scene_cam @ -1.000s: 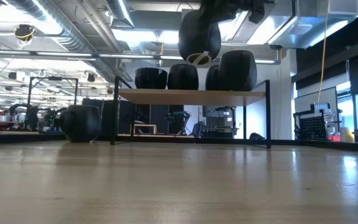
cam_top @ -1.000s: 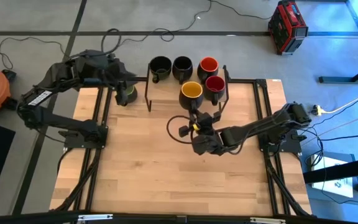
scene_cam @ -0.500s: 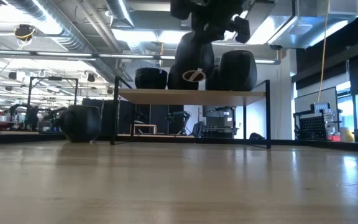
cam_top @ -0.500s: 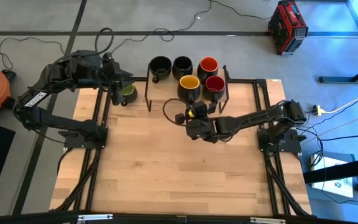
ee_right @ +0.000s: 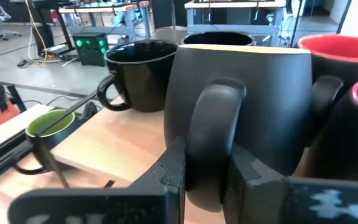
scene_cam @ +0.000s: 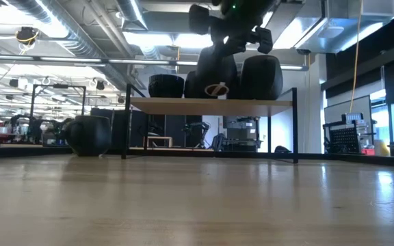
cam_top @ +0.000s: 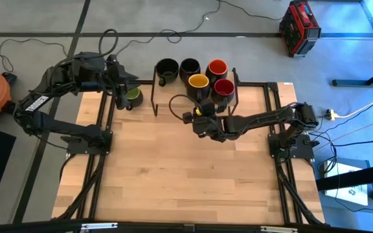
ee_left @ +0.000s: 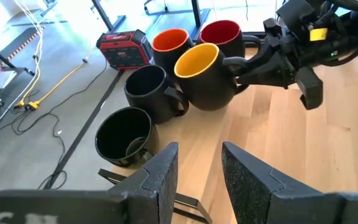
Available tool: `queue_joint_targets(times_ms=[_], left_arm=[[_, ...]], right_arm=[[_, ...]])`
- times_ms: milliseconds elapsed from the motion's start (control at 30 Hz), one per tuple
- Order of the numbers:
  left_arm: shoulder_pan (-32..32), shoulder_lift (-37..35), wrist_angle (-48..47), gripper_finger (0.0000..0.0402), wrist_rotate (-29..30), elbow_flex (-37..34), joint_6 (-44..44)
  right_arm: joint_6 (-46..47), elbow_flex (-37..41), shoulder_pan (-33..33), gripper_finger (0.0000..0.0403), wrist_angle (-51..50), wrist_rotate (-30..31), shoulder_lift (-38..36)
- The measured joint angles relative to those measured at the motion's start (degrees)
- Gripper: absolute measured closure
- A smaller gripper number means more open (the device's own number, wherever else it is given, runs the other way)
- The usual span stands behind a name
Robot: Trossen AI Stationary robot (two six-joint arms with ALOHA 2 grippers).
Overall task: Place coffee mugs
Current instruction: Put the yellow mug on the shelf
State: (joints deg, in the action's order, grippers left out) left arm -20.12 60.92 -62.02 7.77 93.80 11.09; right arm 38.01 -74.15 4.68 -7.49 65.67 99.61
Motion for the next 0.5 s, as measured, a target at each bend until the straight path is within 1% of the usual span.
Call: queue_joint_targets(times_ms=[100,200,333,500], left_arm=[[0.01,0.0,0.0,0.0283,0.0,0.0,0.02],[0.01,0.0,0.0,0.0283,0.0,0.0,0.02],[0.02,0.0,0.0,0.0283,0.0,0.0,0.02],[0.0,0.0,0.02,0.0283,0.0,0.0,0.02]], right_arm=[[-0.99,0.0,0.07,0.0359,0.35,-0.35,-0.02],[-1.01,0.0,0.1,0.0359,-0.04,-3.45,-0.04],[-2.41,0.0,-0.83,0.0359,0.13,-6.14,-0.04],[-2.5,0.0,-2.13,0.0359,0.09,-6.93,-0.04]])
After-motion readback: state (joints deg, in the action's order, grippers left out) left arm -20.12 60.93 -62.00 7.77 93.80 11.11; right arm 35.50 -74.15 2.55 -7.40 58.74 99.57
